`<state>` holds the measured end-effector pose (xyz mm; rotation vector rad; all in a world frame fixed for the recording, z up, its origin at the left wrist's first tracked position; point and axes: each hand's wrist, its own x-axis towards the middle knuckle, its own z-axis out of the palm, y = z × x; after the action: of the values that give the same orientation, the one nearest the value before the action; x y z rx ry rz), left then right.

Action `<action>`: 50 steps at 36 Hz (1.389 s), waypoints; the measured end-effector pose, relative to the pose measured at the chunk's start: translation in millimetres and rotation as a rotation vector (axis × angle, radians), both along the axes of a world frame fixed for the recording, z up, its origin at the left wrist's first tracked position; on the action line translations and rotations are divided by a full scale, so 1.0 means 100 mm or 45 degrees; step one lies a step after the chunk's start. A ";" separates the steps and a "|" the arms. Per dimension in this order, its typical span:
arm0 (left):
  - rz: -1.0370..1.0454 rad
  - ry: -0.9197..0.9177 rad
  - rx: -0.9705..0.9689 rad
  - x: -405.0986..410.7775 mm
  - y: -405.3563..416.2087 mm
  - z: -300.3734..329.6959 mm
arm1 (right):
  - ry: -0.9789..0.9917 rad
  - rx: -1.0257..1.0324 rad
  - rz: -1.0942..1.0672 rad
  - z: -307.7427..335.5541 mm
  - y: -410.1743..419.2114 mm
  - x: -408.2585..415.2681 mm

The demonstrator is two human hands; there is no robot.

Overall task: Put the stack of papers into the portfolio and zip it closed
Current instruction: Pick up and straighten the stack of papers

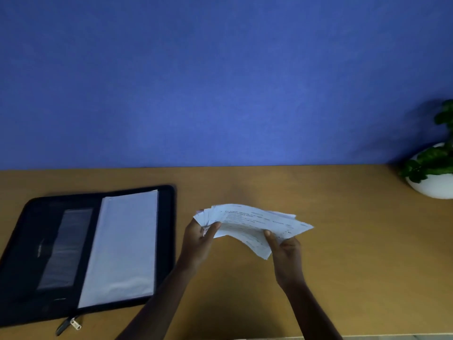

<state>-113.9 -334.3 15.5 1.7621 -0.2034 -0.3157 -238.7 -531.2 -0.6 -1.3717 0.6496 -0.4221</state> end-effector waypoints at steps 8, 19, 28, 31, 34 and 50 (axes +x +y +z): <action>-0.064 0.016 -0.048 -0.03 -0.03 -0.15 | 0.017 -0.153 0.150 -0.06 -0.16 0.05; -0.082 0.072 -0.112 -0.02 -0.13 -0.24 | 0.051 -0.165 0.156 -0.08 -0.20 0.17; -0.023 0.064 -0.083 -0.02 -0.10 -0.30 | 0.109 -0.253 0.093 -0.13 -0.14 0.16; -0.016 0.070 -0.075 -0.04 -0.09 -0.34 | 0.108 -0.250 0.097 -0.13 -0.13 0.15; -0.017 0.079 -0.080 -0.04 -0.08 -0.35 | 0.113 -0.231 0.108 -0.14 -0.12 0.14; -0.052 0.046 -0.066 -0.02 -0.05 -0.36 | 0.010 -0.265 0.374 0.61 -0.45 0.14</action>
<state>-116.3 -339.2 -20.0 1.7012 -0.2196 -0.3683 -224.3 -576.3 60.6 -1.6392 0.4090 -0.2531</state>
